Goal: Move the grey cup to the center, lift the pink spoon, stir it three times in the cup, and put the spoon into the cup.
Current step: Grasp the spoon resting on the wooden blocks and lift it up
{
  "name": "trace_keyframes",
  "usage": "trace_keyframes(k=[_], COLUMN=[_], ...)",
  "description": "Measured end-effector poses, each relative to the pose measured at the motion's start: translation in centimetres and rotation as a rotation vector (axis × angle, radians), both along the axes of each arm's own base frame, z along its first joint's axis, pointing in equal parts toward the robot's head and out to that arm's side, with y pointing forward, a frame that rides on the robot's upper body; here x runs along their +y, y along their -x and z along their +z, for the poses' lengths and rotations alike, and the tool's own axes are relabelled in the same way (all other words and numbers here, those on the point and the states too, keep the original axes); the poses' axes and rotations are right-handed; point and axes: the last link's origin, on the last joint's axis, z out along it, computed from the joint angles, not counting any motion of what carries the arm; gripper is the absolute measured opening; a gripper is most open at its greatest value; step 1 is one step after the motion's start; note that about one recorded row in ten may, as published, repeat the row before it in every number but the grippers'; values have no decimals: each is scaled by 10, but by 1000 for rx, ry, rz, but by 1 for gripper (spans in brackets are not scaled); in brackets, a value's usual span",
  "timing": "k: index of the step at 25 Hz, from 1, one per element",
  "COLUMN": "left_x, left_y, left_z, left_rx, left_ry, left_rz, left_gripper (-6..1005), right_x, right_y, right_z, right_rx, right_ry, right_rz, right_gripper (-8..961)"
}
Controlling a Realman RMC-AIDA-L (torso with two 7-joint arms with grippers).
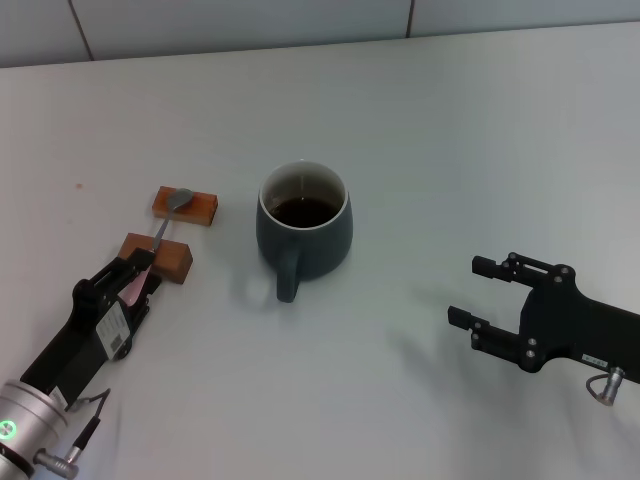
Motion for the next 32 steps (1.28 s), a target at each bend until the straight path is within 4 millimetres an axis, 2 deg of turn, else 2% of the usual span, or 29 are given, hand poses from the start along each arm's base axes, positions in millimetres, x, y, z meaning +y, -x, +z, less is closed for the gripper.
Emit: trace_keyframes(k=[6,23,25,32], left_x=[1,3,3,3], left_y=[0,1,1,1], left_z=[0,1,1,2], left_rx=[3,29,30,58], left_ry=[1,-11,-11,-19], left_rz=[-3,-2,-2,-18], left_gripper=[333,316,221,207], right_x=[0,4,4,4], right_y=[0,2,2,2], right_z=[0,0,0,0], right_rx=[2,3,2,1], right_ry=[3,4,4,4], right_rz=[-5,0,0,-1], right_gripper=[655,654,654,654])
